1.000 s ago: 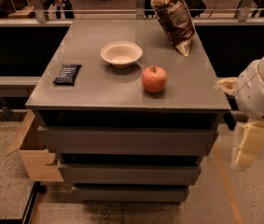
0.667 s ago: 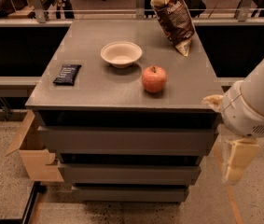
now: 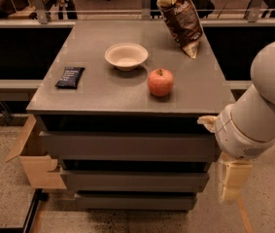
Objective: Open top drawer
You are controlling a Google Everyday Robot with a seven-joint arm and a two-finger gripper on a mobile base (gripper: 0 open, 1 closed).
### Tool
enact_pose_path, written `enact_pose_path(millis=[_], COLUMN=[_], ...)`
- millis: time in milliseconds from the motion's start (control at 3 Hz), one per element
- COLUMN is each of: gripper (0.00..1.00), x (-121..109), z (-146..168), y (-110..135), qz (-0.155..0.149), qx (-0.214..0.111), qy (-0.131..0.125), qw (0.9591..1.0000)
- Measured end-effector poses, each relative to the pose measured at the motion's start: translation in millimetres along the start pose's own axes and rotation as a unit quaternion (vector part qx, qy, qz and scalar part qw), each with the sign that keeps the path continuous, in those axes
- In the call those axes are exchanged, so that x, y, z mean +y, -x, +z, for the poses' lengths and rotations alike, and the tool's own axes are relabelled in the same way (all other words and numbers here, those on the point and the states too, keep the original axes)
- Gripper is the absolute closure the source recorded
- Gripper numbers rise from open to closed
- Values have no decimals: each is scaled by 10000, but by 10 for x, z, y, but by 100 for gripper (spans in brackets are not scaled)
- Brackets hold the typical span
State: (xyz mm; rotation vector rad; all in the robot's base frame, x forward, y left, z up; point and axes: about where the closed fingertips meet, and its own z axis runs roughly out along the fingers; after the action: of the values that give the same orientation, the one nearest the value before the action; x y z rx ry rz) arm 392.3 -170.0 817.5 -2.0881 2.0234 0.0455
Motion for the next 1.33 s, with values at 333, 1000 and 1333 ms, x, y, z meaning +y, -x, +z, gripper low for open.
enact_pose_path(millis=[333,1000,1333], gripper=[0,0,0], x=[-90,-421,-567], z=[204,782,1009], y=[-60,-228,-296], qz=[-65,-155,-125], qx=[69,54,-24], qy=[-98,-358,-437], qw=[9999,9992,9990])
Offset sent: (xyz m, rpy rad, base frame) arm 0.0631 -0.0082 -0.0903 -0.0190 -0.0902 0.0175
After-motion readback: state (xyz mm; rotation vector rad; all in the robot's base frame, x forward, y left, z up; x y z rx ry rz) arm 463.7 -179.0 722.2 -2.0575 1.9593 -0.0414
